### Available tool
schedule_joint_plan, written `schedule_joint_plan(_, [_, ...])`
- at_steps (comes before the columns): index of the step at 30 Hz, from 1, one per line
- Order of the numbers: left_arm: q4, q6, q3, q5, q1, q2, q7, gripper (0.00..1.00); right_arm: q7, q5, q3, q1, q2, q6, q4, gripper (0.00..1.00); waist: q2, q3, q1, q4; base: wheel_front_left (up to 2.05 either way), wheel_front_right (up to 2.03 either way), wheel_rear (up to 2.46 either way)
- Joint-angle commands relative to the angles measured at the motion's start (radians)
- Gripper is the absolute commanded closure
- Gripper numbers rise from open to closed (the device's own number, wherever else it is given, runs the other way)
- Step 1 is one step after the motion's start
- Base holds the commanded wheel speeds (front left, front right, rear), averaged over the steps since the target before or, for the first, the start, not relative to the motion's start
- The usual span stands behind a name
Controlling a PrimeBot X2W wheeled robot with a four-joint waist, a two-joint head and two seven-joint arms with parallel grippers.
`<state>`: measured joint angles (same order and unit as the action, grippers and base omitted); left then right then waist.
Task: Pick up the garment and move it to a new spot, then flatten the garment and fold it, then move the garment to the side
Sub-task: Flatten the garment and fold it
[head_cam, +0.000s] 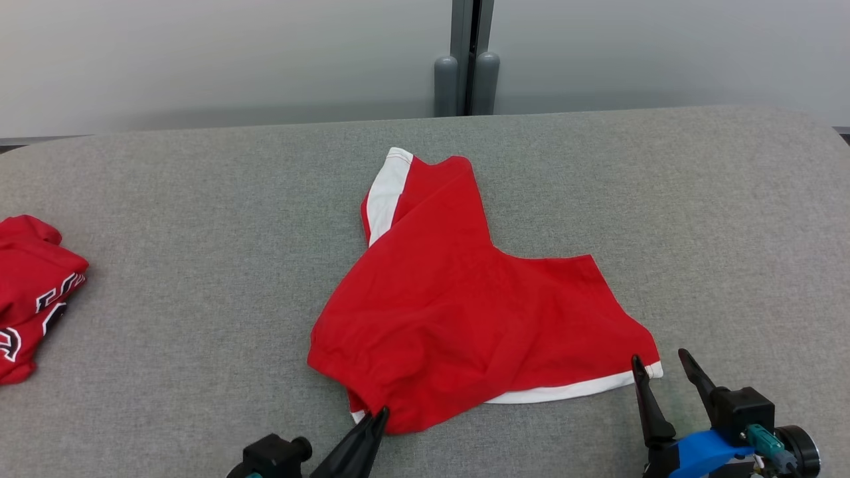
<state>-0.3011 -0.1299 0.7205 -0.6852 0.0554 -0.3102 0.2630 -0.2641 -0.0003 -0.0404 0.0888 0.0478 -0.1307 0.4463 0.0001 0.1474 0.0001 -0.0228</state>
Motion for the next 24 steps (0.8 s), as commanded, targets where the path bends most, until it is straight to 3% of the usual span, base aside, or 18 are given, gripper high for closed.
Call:
schedule_joint_plan(1, [0.044,-0.002,-0.018,0.011,0.023,-0.007,0.003,1.00,-0.001,0.005,-0.007,0.002,0.005,0.000,-0.005,0.00,-0.0001,0.004,-0.0001,0.003,0.00,0.00,0.00])
schedule_joint_plan(10, [0.144,-0.002,-0.193,-0.031,0.008,0.020,0.003,1.00,-0.001,0.033,0.011,0.020,0.005,0.000,-0.004,0.00,-0.0001,0.021,-0.0001,0.014,0.00,0.00,0.00])
schedule_joint_plan(23, [-0.125,-0.002,-0.339,0.018,0.100,0.027,0.003,1.00,-0.001,0.052,0.057,0.036,0.005,0.000,-0.041,0.00,-0.0001,0.082,-0.0001,-0.060,0.00,0.00,0.00])
schedule_joint_plan(24, [-0.147,-0.002,-0.345,0.010,0.098,0.036,0.003,0.58,-0.001,0.056,0.056,0.030,0.005,0.000,-0.045,0.00,-0.0001,0.077,-0.0001,-0.063,0.00,0.00,0.00])
